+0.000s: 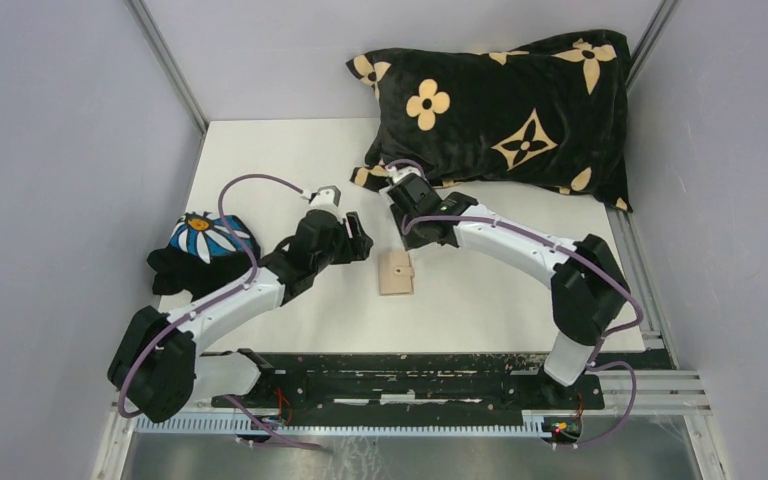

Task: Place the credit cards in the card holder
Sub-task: Close the card holder at the center of the board, then reset both arms

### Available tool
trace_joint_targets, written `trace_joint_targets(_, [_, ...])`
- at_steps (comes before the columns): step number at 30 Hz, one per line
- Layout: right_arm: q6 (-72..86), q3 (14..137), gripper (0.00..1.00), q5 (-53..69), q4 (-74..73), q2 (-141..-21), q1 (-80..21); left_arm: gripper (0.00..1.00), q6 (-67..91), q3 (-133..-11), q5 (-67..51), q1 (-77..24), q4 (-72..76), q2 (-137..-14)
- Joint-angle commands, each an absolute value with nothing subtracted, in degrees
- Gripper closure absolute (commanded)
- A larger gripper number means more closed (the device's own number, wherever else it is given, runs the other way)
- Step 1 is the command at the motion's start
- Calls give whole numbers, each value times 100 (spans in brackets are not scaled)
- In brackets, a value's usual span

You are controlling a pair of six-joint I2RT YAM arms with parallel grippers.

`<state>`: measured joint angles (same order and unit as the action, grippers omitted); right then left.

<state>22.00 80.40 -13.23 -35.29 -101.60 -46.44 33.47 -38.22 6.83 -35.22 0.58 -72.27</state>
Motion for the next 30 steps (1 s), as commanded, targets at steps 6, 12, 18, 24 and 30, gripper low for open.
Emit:
trace_joint_targets(6, [2402,7289,54,-2633,-3268,-8932,-3324,12,2698,-4646,2124,-3347,-681,-6744])
trace_joint_targets(12, [2314,6853,29,-3517,-3359,-8348,-2955,9,2815,-4485,2117,-2880,-650,-6442])
trace_joint_targets(18, [2316,6605,14,-3879,-3524,-8045,-2846,9,2807,-4147,2324,-2619,-510,-6004])
trace_joint_targets(24, [2649,6563,4,-3824,-3824,-7987,-2843,9,2693,-3909,2630,-2604,-530,-5756])
trace_joint_targets(30, [2895,6570,0,-3952,-4035,-7987,-2842,5,2616,-3556,2919,-2581,-279,-5481])
